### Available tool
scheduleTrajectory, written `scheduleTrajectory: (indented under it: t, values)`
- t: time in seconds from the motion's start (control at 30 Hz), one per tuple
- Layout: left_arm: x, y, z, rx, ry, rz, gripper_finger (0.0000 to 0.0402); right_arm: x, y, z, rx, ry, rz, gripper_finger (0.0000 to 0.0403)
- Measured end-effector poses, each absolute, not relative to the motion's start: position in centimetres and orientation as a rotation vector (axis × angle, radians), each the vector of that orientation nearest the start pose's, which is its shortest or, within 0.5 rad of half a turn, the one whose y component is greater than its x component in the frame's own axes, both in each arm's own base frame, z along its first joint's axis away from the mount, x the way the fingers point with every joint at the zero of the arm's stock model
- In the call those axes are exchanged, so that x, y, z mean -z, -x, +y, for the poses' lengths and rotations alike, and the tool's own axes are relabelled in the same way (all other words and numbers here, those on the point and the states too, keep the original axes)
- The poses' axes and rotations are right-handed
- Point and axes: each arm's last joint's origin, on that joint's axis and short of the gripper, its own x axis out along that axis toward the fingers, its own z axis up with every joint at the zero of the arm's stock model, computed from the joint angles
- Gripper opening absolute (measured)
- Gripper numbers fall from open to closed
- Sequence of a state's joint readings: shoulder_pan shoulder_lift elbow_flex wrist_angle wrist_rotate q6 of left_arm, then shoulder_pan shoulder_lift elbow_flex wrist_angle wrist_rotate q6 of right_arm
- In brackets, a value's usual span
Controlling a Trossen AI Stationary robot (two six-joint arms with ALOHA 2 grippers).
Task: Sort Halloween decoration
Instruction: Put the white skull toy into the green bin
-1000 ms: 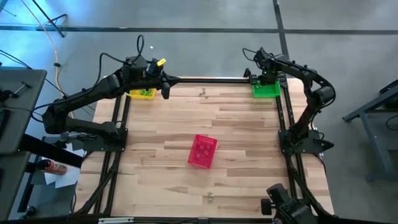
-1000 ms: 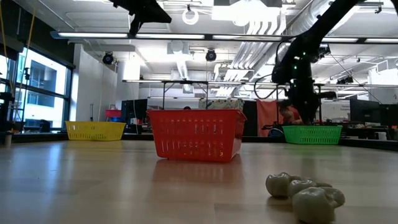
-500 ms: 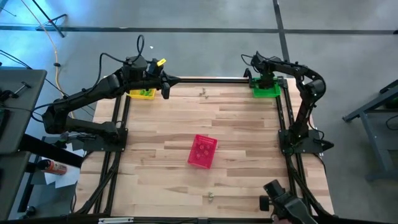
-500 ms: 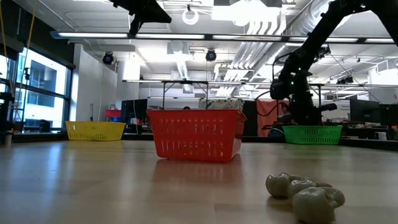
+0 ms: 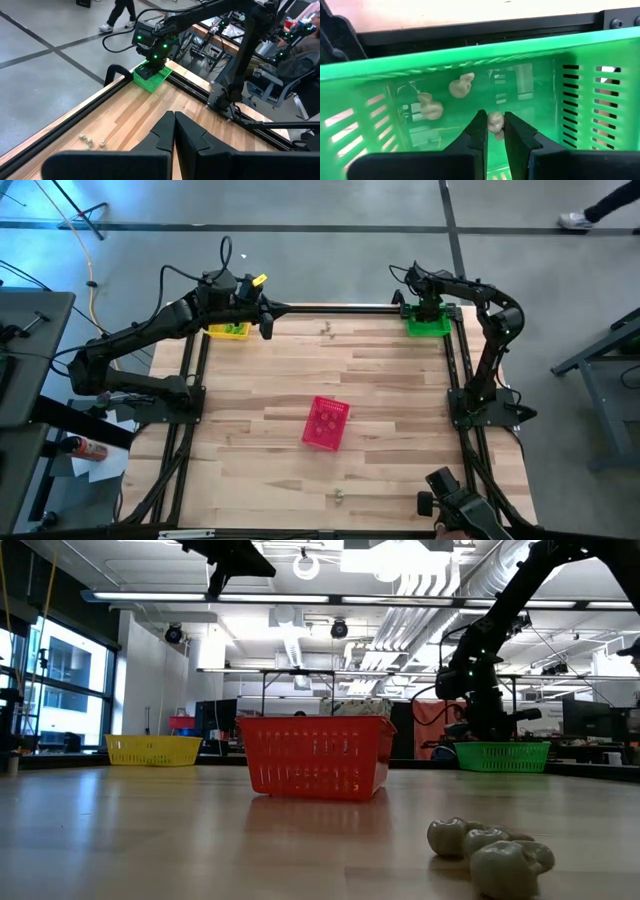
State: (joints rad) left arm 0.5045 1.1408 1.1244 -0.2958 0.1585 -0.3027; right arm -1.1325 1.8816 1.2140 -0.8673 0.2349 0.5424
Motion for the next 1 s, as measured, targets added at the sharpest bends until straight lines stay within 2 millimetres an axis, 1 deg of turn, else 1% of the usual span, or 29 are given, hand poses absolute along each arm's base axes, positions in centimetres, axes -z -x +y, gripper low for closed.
scheduleTrajectory:
  t: [0.27,0.57,0.73,0.9,1.0]
  values:
    - [-37.0,-21.9,11.6,-0.386,0.399,0.243,0.0000,-15.4,-13.6,-30.5,1.496,-1.086,1.180,0.0038]
    - [-37.0,-21.9,11.6,-0.386,0.399,0.243,0.0000,-15.4,-14.0,-30.4,1.495,-1.087,1.169,0.0100]
    - [-37.0,-21.9,11.6,-0.386,0.399,0.243,0.0000,-15.5,-14.2,-30.2,1.483,-1.089,1.182,0.0124]
    - [-37.0,-21.9,11.6,-0.386,0.399,0.243,0.0000,-16.2,-14.0,-30.0,1.478,-1.068,1.174,0.0136]
    - [-37.0,-21.9,11.6,-0.386,0.399,0.243,0.0000,-17.6,-13.8,-30.3,1.494,-1.050,1.117,0.0139]
